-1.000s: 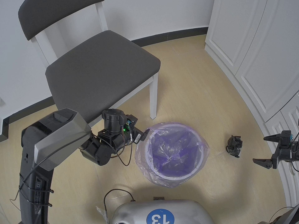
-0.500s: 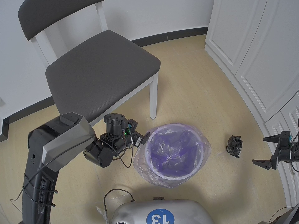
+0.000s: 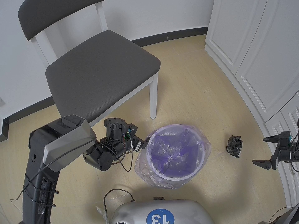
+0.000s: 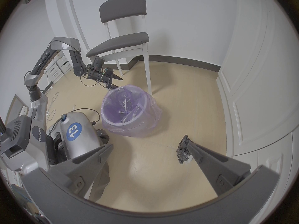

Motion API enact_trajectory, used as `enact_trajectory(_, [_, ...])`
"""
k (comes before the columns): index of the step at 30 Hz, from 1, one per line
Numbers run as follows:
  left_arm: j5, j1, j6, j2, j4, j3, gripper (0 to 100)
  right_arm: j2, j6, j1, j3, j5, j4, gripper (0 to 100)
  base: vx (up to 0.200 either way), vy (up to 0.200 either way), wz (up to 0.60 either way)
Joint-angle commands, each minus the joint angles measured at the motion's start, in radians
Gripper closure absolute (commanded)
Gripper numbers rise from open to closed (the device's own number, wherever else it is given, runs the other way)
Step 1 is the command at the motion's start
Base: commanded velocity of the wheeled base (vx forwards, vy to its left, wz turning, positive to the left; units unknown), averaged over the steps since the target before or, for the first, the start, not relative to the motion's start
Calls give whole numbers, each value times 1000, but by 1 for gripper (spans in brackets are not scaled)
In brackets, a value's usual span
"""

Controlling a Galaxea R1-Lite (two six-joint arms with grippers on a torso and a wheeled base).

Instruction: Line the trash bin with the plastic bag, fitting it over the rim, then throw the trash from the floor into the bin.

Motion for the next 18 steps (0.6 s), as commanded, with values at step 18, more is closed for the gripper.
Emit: enact_trajectory(18, [1,-13,-59,-147,-122,137,0,-13,-1,-5,7,2,-2,0,0,0,0])
